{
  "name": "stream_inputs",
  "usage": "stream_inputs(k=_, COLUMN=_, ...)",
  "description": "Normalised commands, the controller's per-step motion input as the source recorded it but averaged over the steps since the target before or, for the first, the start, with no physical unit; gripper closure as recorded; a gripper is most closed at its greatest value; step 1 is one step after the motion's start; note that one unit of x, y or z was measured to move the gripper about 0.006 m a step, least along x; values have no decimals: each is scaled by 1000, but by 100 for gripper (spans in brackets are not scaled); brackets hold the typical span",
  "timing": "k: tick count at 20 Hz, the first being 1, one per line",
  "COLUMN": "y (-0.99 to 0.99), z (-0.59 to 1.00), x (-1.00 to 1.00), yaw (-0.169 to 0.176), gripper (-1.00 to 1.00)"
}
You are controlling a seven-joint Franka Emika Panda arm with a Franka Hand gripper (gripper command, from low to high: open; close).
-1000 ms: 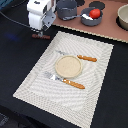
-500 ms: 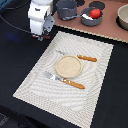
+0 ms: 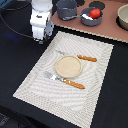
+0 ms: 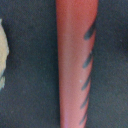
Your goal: Place the fish, sausage, and tomato into the frying pan.
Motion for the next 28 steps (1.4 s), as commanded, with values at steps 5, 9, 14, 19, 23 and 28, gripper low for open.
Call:
stream_inputs(k=5, y=-48, z=-345, x=-391, yaw=73, gripper=100)
stream_inputs(k=9, y=-41, z=-311, x=-333, yaw=67, gripper=100)
stream_inputs(k=14, y=-50, z=-268, x=-281, yaw=63, gripper=100)
stream_inputs(k=19, y=-18, z=551, x=128, yaw=16, gripper=100)
stream_inputs(k=23, y=249, z=1000, x=656, yaw=-29, gripper=100)
stream_inputs(k=28, y=334, z=1000, x=894, yaw=-44, gripper=100)
